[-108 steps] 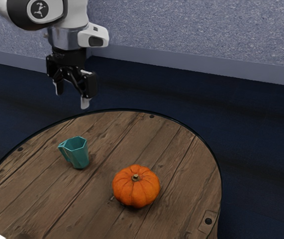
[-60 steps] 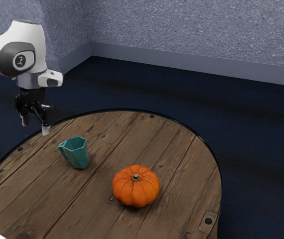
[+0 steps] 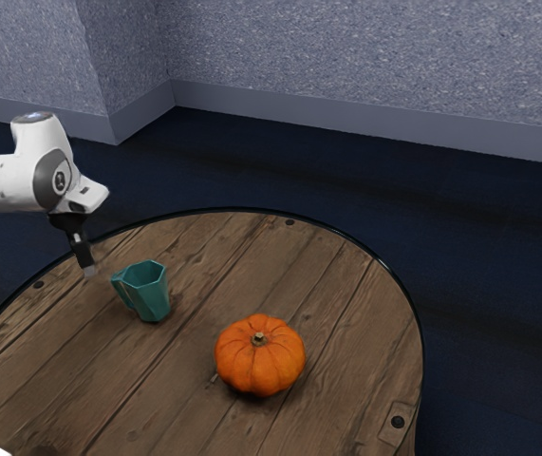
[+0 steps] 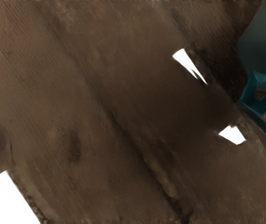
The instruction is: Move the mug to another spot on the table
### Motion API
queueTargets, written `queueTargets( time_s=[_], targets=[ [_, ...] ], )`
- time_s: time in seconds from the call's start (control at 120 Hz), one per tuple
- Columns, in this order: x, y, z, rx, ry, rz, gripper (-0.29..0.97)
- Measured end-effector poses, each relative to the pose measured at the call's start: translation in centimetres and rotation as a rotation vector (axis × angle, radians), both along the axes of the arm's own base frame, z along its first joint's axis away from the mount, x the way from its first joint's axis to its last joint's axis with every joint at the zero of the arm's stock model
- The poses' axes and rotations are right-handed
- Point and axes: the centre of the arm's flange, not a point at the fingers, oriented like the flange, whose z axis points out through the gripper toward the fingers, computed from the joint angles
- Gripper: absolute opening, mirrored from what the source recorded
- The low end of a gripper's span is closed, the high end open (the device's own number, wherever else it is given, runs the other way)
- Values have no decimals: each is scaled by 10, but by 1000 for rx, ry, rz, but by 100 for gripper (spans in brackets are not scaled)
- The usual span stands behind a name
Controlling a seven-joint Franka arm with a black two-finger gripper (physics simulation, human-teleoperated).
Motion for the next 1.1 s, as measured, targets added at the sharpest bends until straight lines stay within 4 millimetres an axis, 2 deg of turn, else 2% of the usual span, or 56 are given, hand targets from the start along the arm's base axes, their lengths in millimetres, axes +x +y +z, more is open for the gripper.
queueTargets(
  time_s=[0.075, 0.117, 0.242, 0.333, 0.433, 0.567, 0.75, 0.883, 1.025, 1.1],
  targets=[
    [-1, 18, -7, -63, 10, -31, 68],
    [-2, 19, -11, -78, 44, -73, 68],
    [2, -7, -25, -93, 144, -252, 68],
    [2, -15, -30, -94, 187, -383, 68],
    [20, -34, -32, -120, 169, -527, 68],
    [23, -22, -36, -235, 65, -542, 68],
    [28, -29, -38, -310, -20, -615, 68],
    [30, -37, -53, -342, -33, -678, 68],
    [30, -36, -65, -359, -46, -721, 68],
    [30, -35, -65, -364, -59, -737, 63]
  ],
)
